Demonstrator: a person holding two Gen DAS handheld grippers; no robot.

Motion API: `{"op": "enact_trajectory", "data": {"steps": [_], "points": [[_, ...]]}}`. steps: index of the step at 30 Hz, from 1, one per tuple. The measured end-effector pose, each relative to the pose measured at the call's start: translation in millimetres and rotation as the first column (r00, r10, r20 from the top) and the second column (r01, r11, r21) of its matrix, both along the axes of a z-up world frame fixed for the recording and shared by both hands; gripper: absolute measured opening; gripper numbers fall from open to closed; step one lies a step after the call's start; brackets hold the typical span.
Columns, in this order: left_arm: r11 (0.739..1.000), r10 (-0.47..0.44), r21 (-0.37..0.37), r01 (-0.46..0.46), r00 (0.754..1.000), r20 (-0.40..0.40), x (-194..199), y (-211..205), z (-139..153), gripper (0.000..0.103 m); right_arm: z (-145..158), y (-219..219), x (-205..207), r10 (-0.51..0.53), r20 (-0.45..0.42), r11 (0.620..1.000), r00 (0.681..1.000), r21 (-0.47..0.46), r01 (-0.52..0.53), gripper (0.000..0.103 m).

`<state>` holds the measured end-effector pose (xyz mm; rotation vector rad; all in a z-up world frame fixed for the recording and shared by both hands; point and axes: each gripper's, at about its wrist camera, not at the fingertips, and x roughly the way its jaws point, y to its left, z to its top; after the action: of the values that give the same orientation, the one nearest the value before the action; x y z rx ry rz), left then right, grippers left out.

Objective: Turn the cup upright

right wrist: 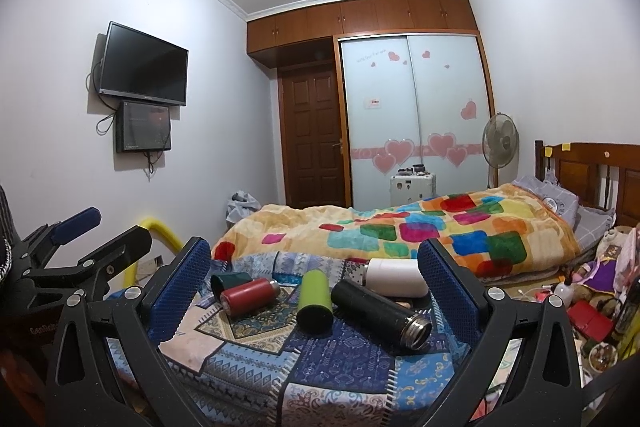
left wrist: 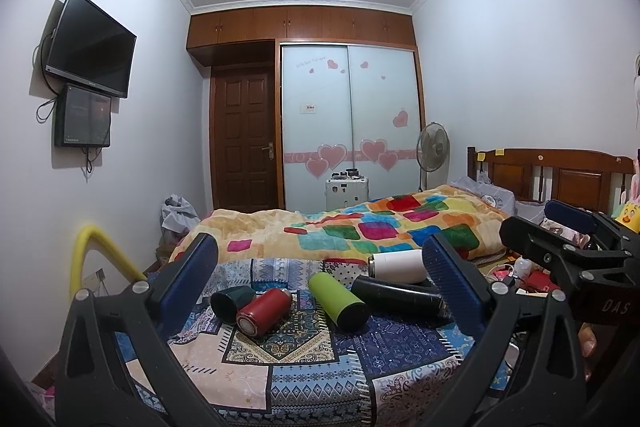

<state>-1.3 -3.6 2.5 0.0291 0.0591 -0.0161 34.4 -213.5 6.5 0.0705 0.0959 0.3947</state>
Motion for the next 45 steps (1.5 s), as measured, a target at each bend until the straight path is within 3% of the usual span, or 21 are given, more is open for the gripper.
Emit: {"op": "enact_trajectory", "data": {"steps": [32,40,45], "points": [[1.0,-0.008,-0.009,0.008,1.0,-0.013,10,0,-4,0.103,-7,0,6,-0.001,-0.019,1.0,1.0,-0.001,0.001,0.103],[1.0,-0.014,-0.011,0.014,0.999,-0.037,25,5,-13,0.103,-11,4,18,-0.005,-0.039,1.0,0.999,-0.014,0.005,0.103],[1.0,-0.019,0.001,0.019,0.995,-0.098,56,16,-24,0.103,-21,6,34,-0.015,-0.068,1.0,0.998,-0.028,0.014,0.103]]}}
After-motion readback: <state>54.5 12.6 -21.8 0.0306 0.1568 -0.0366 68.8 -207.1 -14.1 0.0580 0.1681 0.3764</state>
